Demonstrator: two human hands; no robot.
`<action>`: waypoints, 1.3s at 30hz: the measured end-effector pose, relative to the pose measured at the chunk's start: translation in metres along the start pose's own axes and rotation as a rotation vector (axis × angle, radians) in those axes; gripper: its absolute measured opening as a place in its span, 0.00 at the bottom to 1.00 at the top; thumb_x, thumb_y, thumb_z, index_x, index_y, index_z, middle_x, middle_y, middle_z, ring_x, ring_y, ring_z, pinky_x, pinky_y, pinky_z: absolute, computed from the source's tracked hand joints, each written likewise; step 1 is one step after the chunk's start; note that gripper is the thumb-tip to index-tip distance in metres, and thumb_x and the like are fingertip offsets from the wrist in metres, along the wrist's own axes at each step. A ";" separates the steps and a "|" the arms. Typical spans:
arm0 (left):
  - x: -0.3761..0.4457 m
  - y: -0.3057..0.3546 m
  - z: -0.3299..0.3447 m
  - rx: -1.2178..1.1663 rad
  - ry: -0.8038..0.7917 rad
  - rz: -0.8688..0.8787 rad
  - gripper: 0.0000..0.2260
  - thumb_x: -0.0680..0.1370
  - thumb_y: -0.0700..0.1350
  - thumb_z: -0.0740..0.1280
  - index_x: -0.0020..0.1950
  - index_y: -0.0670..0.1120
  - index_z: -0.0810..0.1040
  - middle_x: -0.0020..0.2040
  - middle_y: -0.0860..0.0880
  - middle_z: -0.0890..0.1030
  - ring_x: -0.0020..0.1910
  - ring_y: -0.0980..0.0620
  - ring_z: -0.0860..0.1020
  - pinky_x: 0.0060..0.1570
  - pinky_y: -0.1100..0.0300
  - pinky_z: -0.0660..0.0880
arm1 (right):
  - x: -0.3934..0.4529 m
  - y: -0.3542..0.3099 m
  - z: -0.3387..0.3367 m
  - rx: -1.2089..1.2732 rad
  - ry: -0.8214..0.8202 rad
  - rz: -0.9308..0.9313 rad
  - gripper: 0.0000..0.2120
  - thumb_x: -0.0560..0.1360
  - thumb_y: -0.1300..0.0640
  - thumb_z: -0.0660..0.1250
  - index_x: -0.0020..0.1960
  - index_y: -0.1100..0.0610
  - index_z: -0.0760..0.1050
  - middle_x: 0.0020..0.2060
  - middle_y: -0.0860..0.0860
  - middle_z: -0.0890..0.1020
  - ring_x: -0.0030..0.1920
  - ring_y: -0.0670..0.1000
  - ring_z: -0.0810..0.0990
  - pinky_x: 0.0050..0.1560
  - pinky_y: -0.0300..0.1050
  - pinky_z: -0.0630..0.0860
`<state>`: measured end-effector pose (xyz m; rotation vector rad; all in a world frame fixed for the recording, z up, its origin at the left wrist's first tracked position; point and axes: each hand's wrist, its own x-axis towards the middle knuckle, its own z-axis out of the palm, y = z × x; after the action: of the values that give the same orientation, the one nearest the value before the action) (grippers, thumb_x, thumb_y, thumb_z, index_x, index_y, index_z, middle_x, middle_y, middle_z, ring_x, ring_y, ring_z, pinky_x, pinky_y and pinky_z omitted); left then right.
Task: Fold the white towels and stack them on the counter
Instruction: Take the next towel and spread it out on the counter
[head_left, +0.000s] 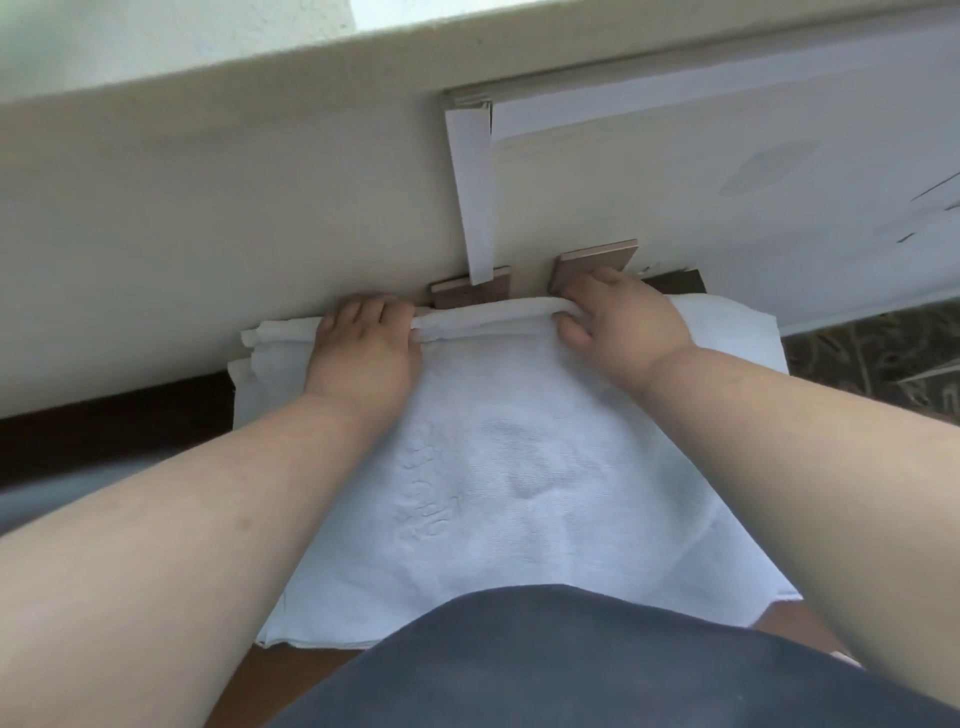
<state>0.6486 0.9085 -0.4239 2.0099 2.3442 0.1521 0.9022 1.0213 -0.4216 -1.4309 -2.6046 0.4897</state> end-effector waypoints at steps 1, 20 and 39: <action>-0.005 -0.003 -0.001 -0.008 0.008 0.017 0.11 0.77 0.46 0.60 0.52 0.41 0.77 0.46 0.38 0.79 0.46 0.38 0.76 0.50 0.48 0.68 | -0.007 0.003 -0.001 -0.003 -0.018 -0.022 0.14 0.75 0.49 0.66 0.54 0.57 0.79 0.50 0.56 0.79 0.50 0.61 0.77 0.46 0.51 0.74; -0.069 0.005 -0.058 -0.453 -0.099 -0.303 0.06 0.79 0.49 0.60 0.55 0.57 0.70 0.44 0.53 0.75 0.42 0.47 0.73 0.40 0.56 0.65 | -0.083 -0.020 -0.048 0.305 0.242 0.285 0.06 0.69 0.52 0.61 0.38 0.55 0.71 0.36 0.50 0.75 0.42 0.55 0.73 0.39 0.48 0.71; -0.218 0.048 -0.179 -0.918 0.424 -0.299 0.05 0.75 0.52 0.61 0.50 0.59 0.68 0.41 0.59 0.77 0.40 0.60 0.75 0.38 0.59 0.71 | -0.171 -0.236 -0.094 0.518 0.531 -0.401 0.12 0.69 0.53 0.61 0.36 0.62 0.66 0.35 0.51 0.68 0.37 0.55 0.67 0.36 0.51 0.67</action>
<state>0.7110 0.6929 -0.2470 1.2367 2.0896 1.4350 0.8317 0.7814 -0.2458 -0.7229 -2.0494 0.5731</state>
